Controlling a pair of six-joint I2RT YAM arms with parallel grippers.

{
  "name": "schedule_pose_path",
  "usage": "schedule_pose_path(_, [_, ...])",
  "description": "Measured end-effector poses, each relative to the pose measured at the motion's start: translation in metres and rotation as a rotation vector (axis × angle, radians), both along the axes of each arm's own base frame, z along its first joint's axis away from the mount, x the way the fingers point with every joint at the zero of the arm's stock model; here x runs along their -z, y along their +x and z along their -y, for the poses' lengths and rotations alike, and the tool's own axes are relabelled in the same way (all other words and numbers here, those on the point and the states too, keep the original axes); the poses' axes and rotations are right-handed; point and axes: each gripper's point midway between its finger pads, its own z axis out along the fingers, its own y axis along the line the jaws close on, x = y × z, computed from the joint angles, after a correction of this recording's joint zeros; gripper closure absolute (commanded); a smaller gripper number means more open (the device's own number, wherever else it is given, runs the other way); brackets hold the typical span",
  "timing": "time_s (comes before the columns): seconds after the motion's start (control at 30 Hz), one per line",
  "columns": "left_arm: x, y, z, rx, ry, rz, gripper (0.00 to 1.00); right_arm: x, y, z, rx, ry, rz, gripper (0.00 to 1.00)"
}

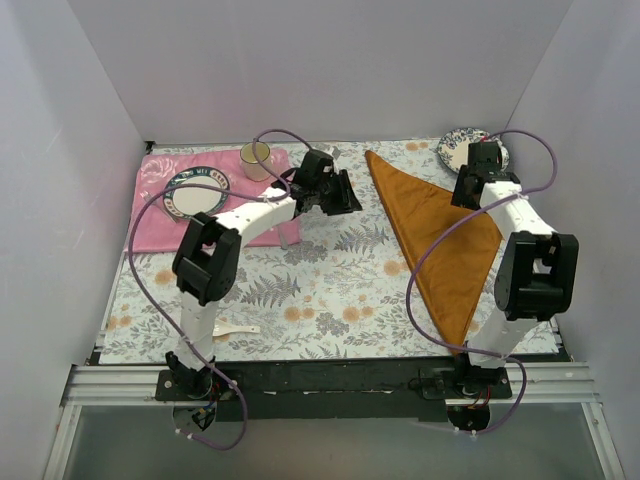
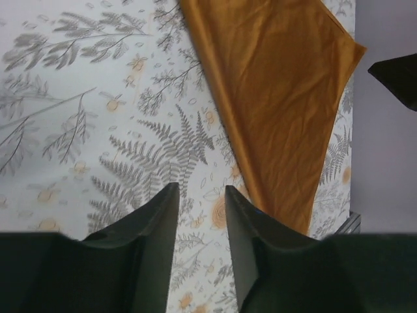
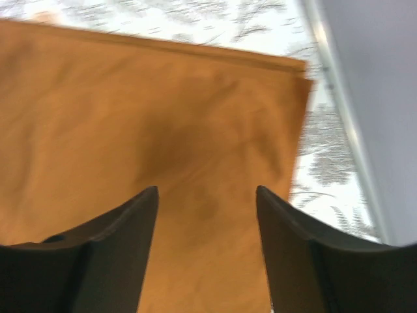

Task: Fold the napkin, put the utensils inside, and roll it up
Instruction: Fold the napkin

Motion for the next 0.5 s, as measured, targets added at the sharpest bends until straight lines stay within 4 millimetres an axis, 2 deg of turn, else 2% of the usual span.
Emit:
schedule_pose_path(0.03, [0.005, 0.006, 0.009, 0.017, -0.025, 0.005, 0.83, -0.001, -0.005, -0.011, -0.026, 0.038, 0.011, 0.43])
schedule_pose_path(0.1, [0.014, 0.020, 0.027, 0.045, -0.069, 0.020, 0.91, 0.004, -0.016, -0.030, -0.074, 0.121, 0.026, 0.54])
schedule_pose_path(0.17, [0.019, 0.038, 0.048, 0.083, -0.122, 0.049, 1.00, 0.015, -0.030, -0.050, -0.127, 0.212, 0.026, 0.57])
schedule_pose_path(0.33, [0.022, 0.072, 0.087, 0.139, -0.249, 0.136, 0.99, 0.050, -0.063, -0.110, -0.289, 0.389, -0.074, 0.67])
schedule_pose_path(0.43, [0.020, 0.086, 0.101, 0.156, -0.305, 0.181, 0.99, 0.056, -0.075, -0.144, -0.385, 0.455, -0.106, 0.70])
schedule_pose_path(0.5, [0.019, 0.098, 0.110, 0.156, -0.330, 0.212, 1.00, 0.059, -0.080, -0.157, -0.421, 0.490, -0.116, 0.71])
